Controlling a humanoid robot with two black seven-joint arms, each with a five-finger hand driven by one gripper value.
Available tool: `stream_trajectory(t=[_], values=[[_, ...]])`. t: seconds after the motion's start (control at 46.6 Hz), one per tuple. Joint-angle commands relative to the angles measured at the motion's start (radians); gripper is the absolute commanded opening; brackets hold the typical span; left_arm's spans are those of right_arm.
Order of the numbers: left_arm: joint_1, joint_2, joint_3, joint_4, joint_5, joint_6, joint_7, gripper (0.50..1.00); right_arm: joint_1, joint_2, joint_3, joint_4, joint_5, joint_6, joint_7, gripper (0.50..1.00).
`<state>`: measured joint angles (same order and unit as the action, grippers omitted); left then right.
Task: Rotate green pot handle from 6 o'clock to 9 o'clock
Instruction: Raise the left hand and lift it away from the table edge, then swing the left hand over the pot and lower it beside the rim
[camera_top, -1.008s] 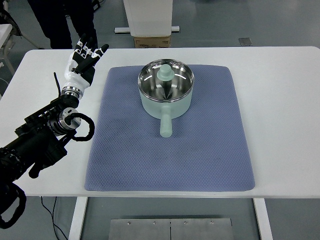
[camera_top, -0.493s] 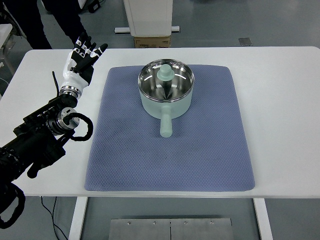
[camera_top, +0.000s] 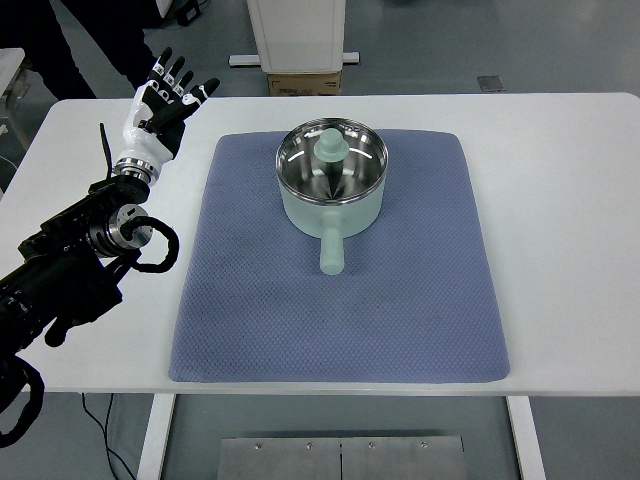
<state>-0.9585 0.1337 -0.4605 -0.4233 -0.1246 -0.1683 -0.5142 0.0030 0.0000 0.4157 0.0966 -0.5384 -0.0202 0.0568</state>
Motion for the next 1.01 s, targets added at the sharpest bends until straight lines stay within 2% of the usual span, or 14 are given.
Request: stream_trajectory(t=[0.0, 0.408, 0.558, 0.772, 0.987], values=[[0.0, 0.0, 0.0, -0.002, 0.029, -0.007, -0.001, 1.0, 0.0, 0.0, 0.0, 0.0, 0.0, 0.0, 0.0, 1.0], [-0.005, 0.038, 0.0, -0.005, 0.081, -0.014, -0.003, 1.0, 0.0, 0.0, 0.0, 0.0, 0.0, 0.0, 0.0, 1.0], [-0.031, 0.072, 0.0, -0.006, 0.174, -0.091, -0.003, 1.0, 0.0, 0.0, 0.0, 0.0, 0.0, 0.0, 0.0, 1.0], [-0.095, 0.127, 0.002, -0.011, 0.319, -0.155, -0.001, 1.0, 0.0, 0.0, 0.0, 0.0, 0.0, 0.0, 0.0, 1.0], [-0.163, 0.162, 0.005, -0.014, 0.49, -0.172, 0.0, 1.0, 0.0, 0.0, 0.0, 0.0, 0.0, 0.0, 0.0, 1.0]])
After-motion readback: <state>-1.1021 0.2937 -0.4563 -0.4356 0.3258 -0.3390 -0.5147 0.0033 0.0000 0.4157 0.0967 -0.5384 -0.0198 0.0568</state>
